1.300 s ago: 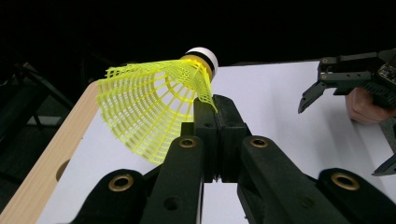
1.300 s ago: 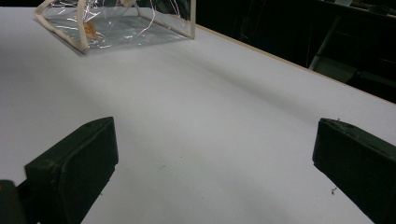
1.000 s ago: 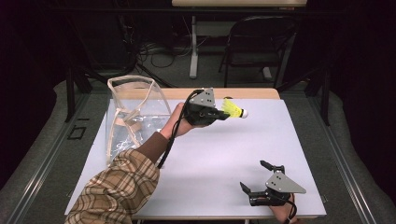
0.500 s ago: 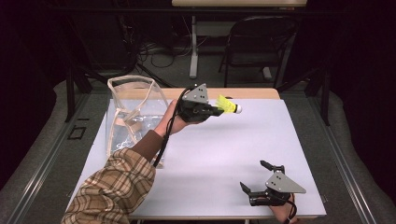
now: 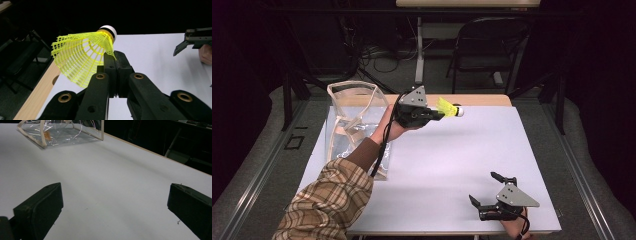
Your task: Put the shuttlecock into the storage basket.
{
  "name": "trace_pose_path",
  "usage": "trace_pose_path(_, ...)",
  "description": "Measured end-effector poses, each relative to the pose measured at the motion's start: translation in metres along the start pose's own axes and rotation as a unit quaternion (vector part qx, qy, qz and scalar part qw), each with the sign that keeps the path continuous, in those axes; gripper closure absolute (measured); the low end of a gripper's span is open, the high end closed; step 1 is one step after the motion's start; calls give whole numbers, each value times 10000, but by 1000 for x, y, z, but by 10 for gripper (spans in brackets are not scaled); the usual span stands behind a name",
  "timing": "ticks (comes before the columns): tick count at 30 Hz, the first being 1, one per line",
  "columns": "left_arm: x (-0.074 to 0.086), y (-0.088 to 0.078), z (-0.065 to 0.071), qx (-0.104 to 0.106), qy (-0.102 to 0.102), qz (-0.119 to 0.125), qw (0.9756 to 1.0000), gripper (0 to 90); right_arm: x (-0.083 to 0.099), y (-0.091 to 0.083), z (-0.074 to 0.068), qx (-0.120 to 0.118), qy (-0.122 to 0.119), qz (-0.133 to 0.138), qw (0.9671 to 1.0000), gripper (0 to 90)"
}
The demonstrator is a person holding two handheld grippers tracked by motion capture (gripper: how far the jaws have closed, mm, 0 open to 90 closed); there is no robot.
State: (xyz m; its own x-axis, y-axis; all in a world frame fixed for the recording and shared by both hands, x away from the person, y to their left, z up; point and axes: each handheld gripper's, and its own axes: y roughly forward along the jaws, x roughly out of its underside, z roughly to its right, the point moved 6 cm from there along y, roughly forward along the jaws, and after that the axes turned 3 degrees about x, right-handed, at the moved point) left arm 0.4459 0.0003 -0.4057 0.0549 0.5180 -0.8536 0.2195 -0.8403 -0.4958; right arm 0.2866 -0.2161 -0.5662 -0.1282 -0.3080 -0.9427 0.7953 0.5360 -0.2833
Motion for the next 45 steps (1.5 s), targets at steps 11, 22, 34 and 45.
trace_pose_path(11, 3, -12, -7, -142, -21, 1, 9999, 898, 0, 0, 0, 12, 5, 15, 10000, 0)
trace_pose_path(22, 6, -23, -13, -275, -48, -3, 9996, 898, 0, 0, 0, 16, 13, 12, 10000, 0)
trace_pose_path(34, 9, -36, -19, -398, -92, 13, 9992, 898, 0, 0, 1, 11, 23, 18, 10000, 0)
trace_pose_path(45, 13, -49, -27, -554, -154, 57, 9983, 898, 0, 0, 1, 8, 19, 15, 10000, 0)
